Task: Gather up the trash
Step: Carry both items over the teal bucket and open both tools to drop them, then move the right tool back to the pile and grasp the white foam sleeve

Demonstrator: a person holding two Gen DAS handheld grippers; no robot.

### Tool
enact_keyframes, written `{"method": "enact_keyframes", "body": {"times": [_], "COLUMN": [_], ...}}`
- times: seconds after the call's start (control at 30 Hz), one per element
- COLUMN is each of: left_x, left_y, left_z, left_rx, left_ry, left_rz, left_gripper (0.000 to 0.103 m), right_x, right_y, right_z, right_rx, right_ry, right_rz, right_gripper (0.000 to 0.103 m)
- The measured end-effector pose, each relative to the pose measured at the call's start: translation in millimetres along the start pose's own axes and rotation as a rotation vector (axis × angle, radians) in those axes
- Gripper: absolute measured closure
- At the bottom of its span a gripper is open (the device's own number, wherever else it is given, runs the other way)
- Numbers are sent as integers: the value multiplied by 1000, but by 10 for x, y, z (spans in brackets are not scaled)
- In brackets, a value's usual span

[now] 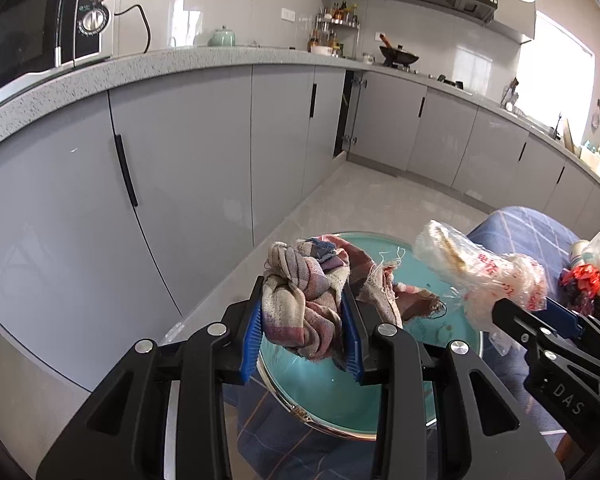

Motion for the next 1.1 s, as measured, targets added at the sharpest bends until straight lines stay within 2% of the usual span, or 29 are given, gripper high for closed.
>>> {"method": "enact_keyframes", "body": {"times": [0.27,0.5,0.57,0.6,0.63,0.83,1.1], "left_x": [-33,-75,-104,-119,-138,-206,-159], "left_y": [209,337,354,355,349,224,-16], "left_z": [-104,-168,-177,-177,-172,-105,-39], "left_rx": [-38,-67,-71,-71,-70,-34,18], "left_ry": [8,18,23,22,17,-1,-5], "left_rz": [27,45,58,63,68,98,97], "left_gripper": [69,67,63,56,46,22,17], "right_x": [-30,-90,-93,-94,-91,-50,126], "right_y": [260,379,400,399,393,276,-26], "right_z": [-64,-94,-92,-95,-97,-53,25], "right_rx": [-56,-76,-80,-81,-80,-58,6], "right_ry": [8,-1,0,1,4,8,37], "right_rz": [23,29,31,32,32,22,-24], "right_gripper": [53,43,36,34,33,30,26]}}
Point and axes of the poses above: each gripper's, at about its wrist camera, not at the fingertips, and y roughly the way its jaws point, x to its right, z to its top, the point moved 7 cm from there along y, roughly the way its jaws point, and after that the axes turned 13 degrees about -y, right-handed, at the moved point
